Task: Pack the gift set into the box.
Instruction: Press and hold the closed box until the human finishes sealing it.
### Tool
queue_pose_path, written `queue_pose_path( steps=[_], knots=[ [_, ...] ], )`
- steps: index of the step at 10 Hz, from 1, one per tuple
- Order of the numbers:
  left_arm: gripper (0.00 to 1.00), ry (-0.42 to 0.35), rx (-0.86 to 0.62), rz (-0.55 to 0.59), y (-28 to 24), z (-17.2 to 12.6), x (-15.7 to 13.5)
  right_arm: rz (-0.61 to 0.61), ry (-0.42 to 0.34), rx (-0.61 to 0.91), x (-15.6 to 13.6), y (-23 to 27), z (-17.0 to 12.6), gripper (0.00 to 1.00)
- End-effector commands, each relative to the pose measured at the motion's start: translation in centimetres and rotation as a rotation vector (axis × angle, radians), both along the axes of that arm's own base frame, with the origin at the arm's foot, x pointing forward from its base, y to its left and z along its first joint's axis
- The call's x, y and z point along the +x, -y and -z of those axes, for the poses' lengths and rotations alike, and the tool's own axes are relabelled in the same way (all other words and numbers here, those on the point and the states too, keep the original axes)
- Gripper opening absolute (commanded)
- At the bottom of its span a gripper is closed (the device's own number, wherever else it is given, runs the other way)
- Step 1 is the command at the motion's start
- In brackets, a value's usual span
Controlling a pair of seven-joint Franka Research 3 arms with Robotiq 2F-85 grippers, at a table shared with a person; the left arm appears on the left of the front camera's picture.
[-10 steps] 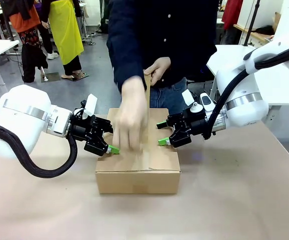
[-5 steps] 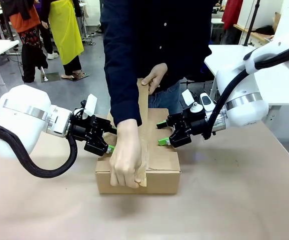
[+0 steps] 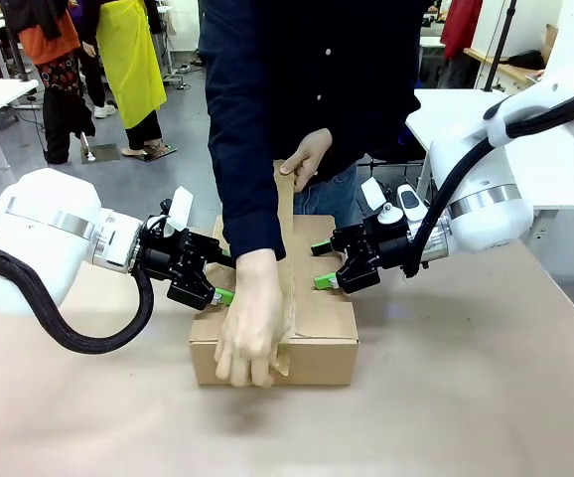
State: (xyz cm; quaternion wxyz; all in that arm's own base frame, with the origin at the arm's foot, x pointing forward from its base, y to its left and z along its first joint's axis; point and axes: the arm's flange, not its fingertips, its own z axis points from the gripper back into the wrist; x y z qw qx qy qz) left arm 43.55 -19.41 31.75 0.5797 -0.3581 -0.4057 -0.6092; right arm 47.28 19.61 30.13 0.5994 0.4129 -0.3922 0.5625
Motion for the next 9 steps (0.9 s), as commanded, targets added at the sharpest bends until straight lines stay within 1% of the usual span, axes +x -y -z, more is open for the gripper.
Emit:
queue_pose_path(
  steps=[1, 9],
  knots=[
    [1.0, 0.0, 0.007, -0.003, -0.05, 0.16, -0.15, -0.007, 0.001, -0.01, -0.15, -0.18, 0.17, 1.0],
    [1.0, 0.0, 0.007, -0.003, -0.05, 0.16, -0.15, -0.007, 0.001, -0.01, -0.15, -0.18, 0.17, 1.0]
  ],
)
